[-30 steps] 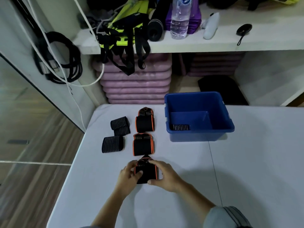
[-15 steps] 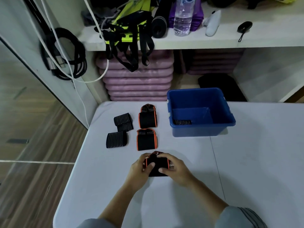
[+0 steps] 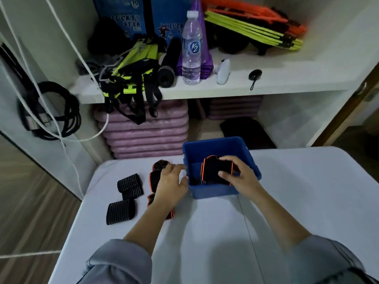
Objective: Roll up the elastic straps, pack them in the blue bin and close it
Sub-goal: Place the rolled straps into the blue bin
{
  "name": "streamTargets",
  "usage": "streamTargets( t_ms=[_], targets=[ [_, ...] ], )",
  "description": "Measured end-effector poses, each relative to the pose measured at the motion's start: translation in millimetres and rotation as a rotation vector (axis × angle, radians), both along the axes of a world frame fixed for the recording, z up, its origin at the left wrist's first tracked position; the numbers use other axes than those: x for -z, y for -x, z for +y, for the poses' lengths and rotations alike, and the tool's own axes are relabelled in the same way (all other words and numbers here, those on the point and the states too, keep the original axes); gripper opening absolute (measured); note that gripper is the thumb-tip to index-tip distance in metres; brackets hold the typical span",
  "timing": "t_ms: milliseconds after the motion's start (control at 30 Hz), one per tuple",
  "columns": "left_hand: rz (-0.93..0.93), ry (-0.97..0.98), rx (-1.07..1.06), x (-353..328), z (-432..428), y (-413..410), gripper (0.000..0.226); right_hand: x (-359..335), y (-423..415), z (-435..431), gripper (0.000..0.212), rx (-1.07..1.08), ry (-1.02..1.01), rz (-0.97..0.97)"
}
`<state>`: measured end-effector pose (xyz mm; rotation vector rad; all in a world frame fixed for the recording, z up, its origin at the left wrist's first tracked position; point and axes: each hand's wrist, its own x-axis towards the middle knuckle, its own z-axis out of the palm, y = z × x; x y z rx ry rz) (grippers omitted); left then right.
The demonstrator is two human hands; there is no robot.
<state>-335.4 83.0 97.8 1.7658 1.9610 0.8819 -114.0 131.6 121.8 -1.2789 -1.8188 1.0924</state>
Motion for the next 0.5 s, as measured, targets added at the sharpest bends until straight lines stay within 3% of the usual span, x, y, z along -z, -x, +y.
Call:
streamTargets(
  t_ms=[233,500],
  targets=[
    [0.133,0.199,0.048,12,62,1,0.048,25,2,69,0.035,0.023,0.034,-0.095],
    [0.093,0.164,0.103,43,98,14,0.053,80,37,132,0.033,-0.093,0.2,-0.194]
  ],
)
